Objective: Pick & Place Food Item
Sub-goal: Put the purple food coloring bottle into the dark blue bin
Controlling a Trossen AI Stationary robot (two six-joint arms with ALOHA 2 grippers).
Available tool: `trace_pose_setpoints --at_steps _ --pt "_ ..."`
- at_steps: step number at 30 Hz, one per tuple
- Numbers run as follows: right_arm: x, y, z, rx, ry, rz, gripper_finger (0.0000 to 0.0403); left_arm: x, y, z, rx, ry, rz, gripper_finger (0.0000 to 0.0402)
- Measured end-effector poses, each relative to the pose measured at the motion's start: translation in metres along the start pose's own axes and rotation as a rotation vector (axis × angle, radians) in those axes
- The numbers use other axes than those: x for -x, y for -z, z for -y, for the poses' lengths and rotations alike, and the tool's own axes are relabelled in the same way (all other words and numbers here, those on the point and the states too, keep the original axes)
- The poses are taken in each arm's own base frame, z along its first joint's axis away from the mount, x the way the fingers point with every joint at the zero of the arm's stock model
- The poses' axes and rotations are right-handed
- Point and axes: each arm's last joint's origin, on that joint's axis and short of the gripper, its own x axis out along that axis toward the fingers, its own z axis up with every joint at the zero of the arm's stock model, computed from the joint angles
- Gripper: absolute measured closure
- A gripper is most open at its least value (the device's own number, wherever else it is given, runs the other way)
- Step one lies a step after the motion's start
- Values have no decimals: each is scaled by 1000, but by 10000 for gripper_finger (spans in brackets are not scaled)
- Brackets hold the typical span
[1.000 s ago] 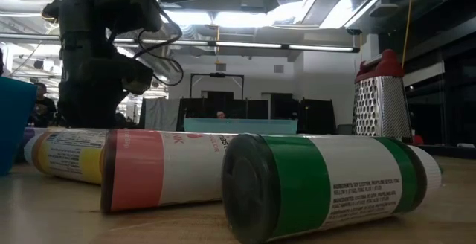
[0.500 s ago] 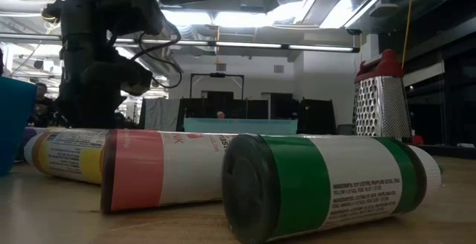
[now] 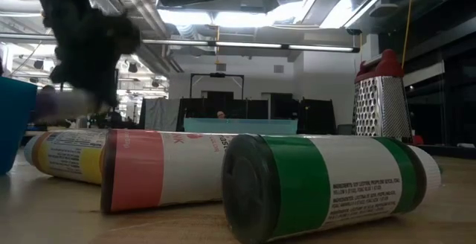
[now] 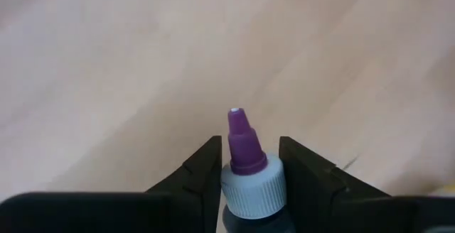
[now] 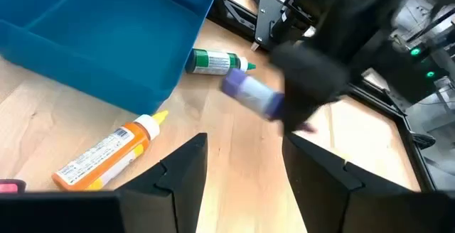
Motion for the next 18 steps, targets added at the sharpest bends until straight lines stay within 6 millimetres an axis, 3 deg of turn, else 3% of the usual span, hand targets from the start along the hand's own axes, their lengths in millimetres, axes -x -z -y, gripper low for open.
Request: trace_pose_setpoints --at_steps 4,8,18 --pt "0 0 0 -3 0 0 218 26 3 1 30 74 140 288" --pt "0 0 0 -5 -1 -3 218 44 16 6 88 176 171 288" --pt "0 1 0 -6 -3 -10 218 50 79 35 258 336 -51 288"
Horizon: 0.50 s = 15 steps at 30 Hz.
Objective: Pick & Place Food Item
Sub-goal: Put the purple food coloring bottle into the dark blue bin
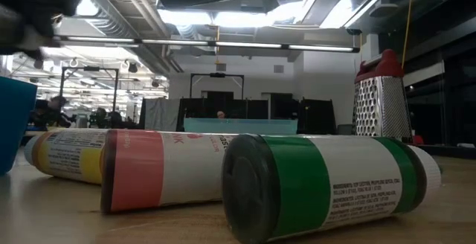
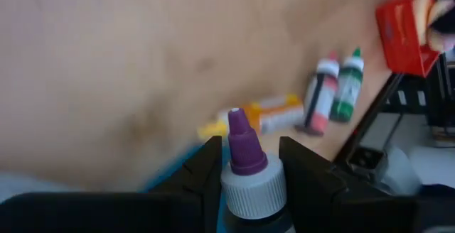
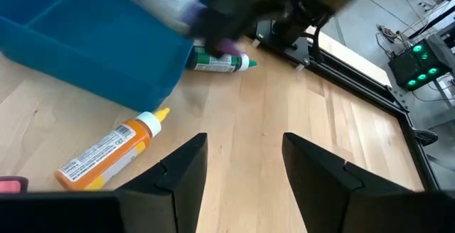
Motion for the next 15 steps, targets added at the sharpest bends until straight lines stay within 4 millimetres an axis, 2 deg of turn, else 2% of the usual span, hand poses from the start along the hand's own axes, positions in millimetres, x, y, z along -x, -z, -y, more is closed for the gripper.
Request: trace_pose_setpoints --at_steps 7,10,15 --pt "0 0 0 -1 -1 0 218 -25 50 4 124 34 -94 288" --pt "0 0 -1 -4 -19 5 217 -36 66 4 165 52 -120 288" --pt "0 0 -1 -4 -33 9 217 -50 83 4 179 -20 -119 288"
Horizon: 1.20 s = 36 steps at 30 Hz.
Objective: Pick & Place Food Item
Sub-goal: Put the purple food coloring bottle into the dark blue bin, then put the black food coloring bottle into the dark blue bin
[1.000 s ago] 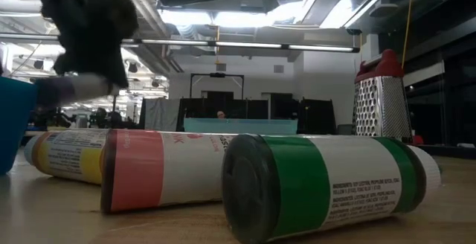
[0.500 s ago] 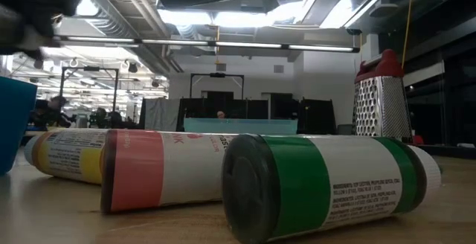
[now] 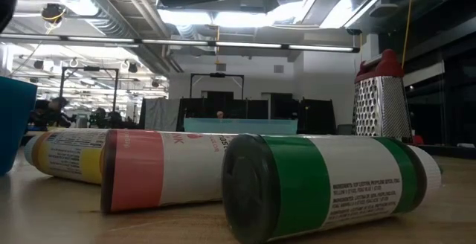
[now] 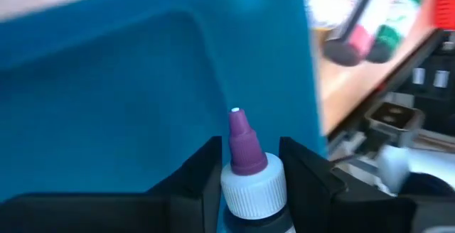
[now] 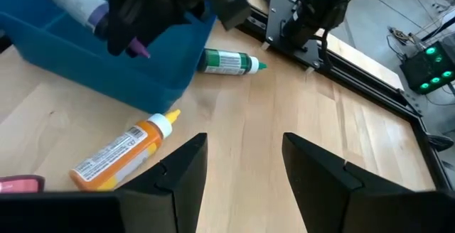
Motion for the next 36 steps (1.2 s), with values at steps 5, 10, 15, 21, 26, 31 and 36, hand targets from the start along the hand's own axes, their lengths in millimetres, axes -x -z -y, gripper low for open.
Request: trace_pose_setpoints --at_steps 5,10,15,21,26,31,36 --pt "0 0 0 0 -9 2 217 -14 5 -7 14 -59 35 288" --pt "0 0 0 -1 -15 4 217 -25 -3 -11 23 -91 109 288" --pt "0 0 0 0 -17 4 217 -30 -11 -8 27 -59 205 287" --pt "0 0 0 0 -17 4 217 -31 -15 -6 10 -33 245 273" --pt "0 0 0 0 -17 4 217 -31 -13 -3 -3 -14 225 225" --pt "0 0 0 0 -17 4 217 -31 -8 4 15 60 188 189" --pt "0 0 0 0 -17 4 217 -26 -3 15 5 187 198 185"
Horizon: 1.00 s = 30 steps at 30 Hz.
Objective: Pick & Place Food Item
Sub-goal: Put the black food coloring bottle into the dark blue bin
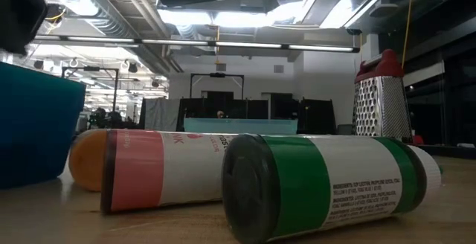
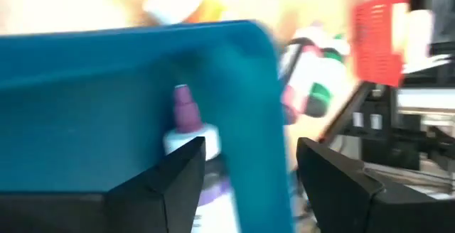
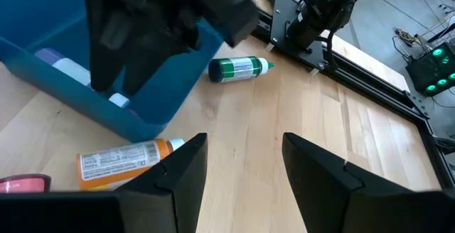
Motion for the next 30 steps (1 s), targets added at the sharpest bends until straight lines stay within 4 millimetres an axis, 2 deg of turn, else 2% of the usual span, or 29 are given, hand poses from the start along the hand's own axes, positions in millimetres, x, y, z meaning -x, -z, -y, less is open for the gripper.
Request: trace_pose_setpoints --at_steps 4,10,18,22,25,30 --pt "0 0 0 0 0 0 218 7 -3 9 -38 14 26 187" --pt "0 0 0 3 -2 0 218 20 -8 23 -89 -56 33 187" --pt "0 0 -1 -1 -44 12 218 50 -20 50 -181 -154 99 187" --pt "0 -1 -1 -3 -43 14 218 66 -29 58 -206 -270 150 187" --pt "0 -1 -1 -4 -41 18 218 78 -38 57 -182 -406 183 189" --pt "0 -1 -1 -4 -45 19 218 80 -56 50 -203 -662 123 196"
